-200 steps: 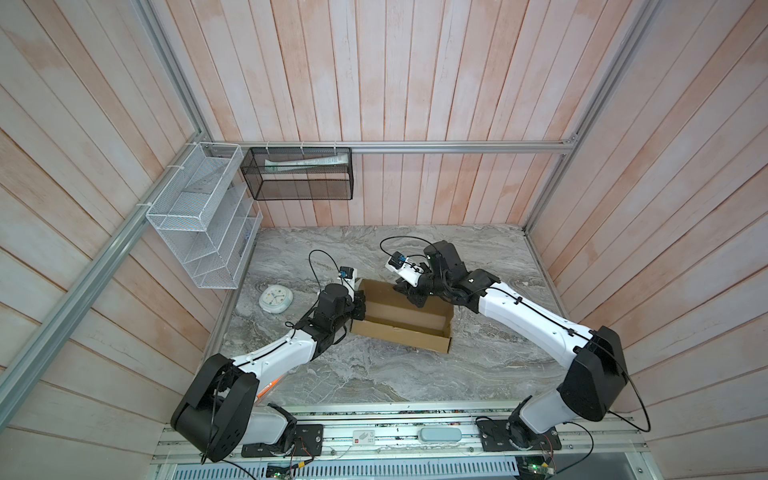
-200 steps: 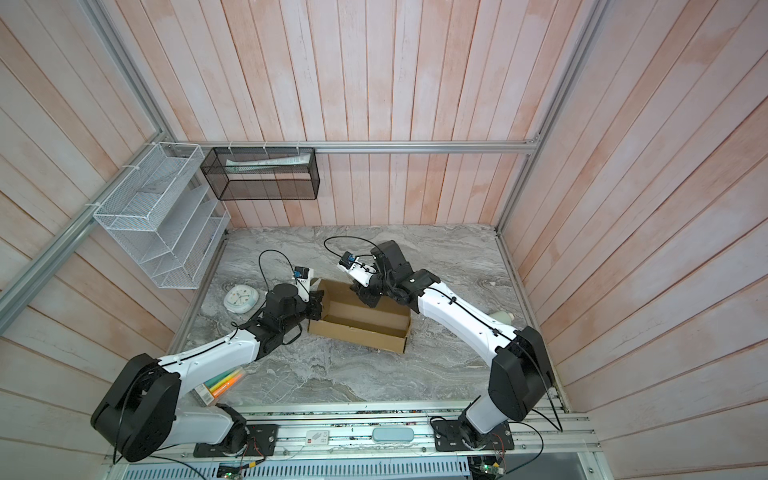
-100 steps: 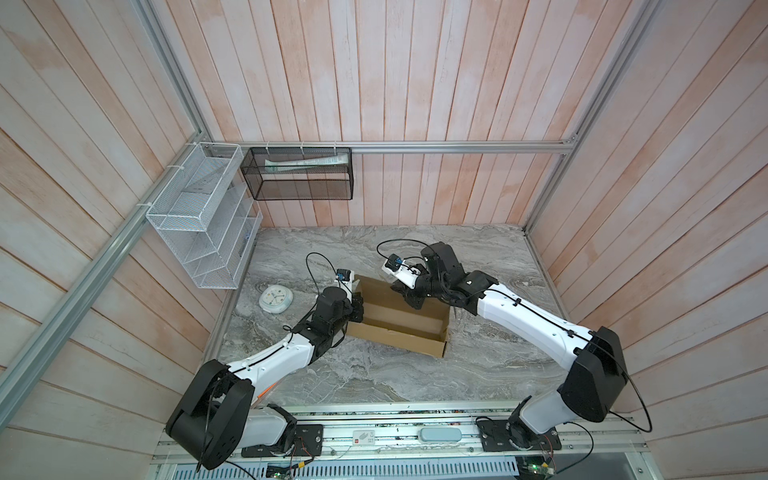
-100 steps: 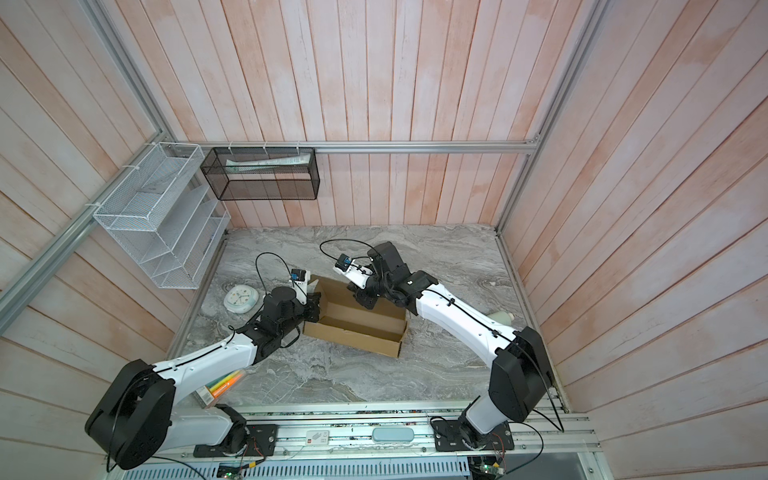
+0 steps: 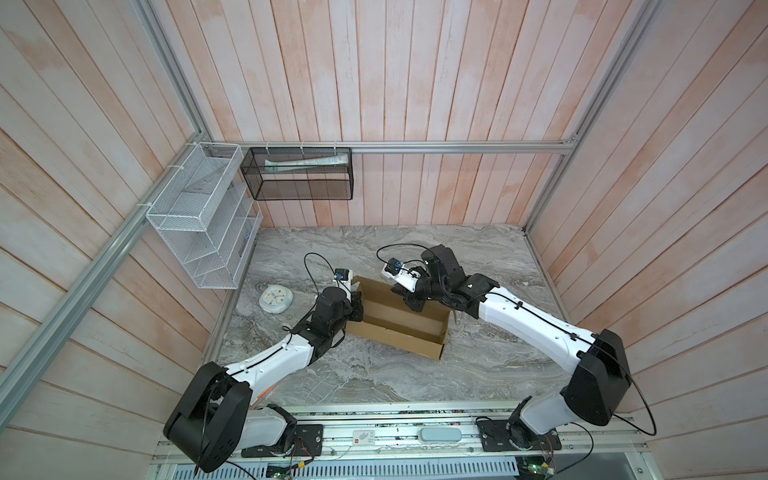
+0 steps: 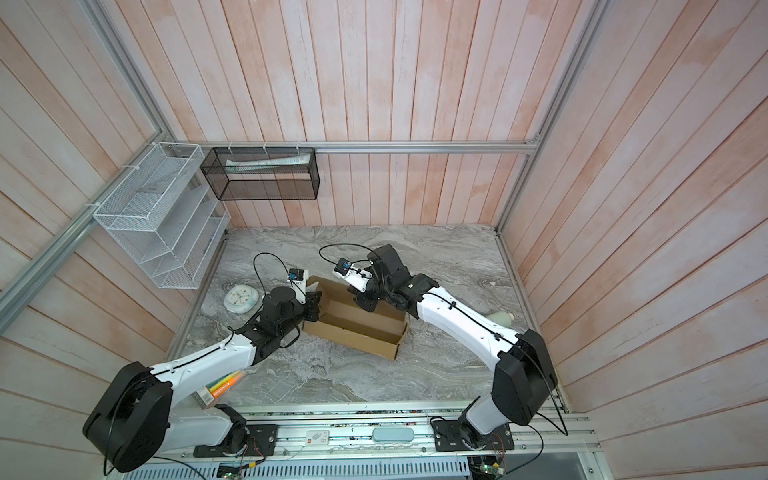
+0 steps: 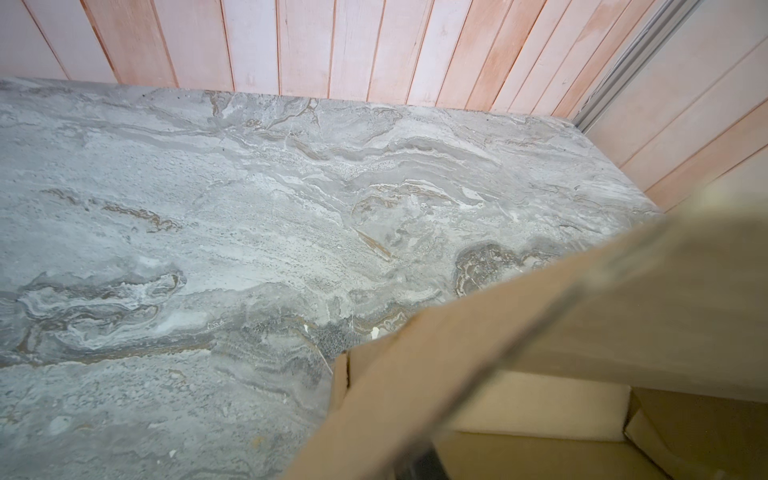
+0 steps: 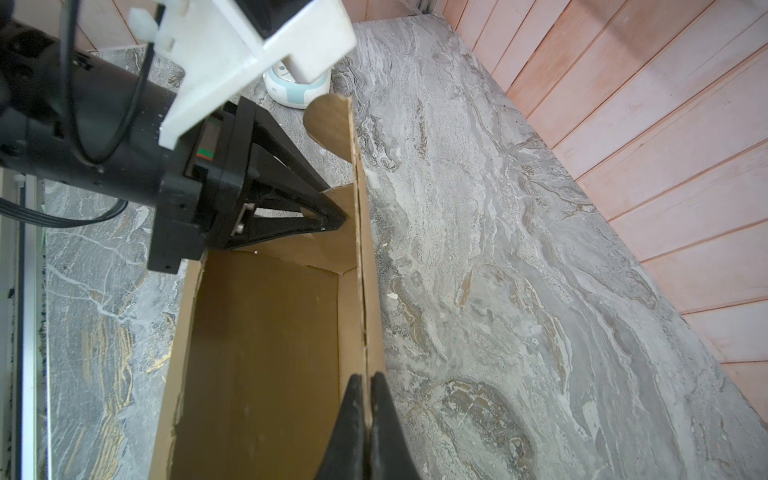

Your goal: Fold the paper box

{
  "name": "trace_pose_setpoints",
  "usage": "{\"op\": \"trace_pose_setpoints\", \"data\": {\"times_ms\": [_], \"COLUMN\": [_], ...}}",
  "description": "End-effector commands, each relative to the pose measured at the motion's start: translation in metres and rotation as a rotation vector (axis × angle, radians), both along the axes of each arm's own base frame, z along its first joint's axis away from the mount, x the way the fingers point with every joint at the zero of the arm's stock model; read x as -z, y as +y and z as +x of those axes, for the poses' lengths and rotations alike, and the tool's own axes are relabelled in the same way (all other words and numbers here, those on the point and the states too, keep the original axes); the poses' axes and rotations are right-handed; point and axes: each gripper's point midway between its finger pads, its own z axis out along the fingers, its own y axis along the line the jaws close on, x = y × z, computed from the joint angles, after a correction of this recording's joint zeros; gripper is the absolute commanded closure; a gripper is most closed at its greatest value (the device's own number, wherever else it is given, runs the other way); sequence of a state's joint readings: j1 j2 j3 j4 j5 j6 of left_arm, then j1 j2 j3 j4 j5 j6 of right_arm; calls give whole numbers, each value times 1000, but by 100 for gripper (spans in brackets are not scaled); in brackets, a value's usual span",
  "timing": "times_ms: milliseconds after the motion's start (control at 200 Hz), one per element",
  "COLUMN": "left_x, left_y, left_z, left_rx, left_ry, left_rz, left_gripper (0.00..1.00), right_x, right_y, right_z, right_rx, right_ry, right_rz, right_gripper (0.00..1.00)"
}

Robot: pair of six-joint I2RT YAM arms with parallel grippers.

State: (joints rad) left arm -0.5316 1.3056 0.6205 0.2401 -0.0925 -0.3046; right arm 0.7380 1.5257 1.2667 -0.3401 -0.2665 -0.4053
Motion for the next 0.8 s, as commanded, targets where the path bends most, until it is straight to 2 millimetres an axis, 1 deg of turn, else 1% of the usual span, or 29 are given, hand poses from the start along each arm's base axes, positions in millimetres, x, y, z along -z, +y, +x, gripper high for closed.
{"op": "trace_pose_setpoints", "data": {"times_ms": [0,255,380,605,630,795], "left_x": [-12,-13,-16,-33,-37,-54], "left_y": [2,4,9,20,22,30], "left_z": [1,0,-3,-10,-10,-20], "left_rx": [-17,-25,-41,-74,-78,-98], "left_ry": [-18,-12,-10,-24,-30,-21], "left_rz": [-4,-4,-3,7,7,-13], "left_gripper": [78,74,70,61,60,60], "right_x": [7,5,5,6,5,4], "right_y": [-6,-4,-3,-2,-1,1], "right_z": [-6,-6,-7,-6,-6,-4], "right_rx": [-4,-11,-16,-18,-18,-22], "right_ry": [7,3,4,0,0,-4], "right_rz": [-24,-18,-19,-19,-19,-15], "right_gripper": [99,100,100,100,100,100]}}
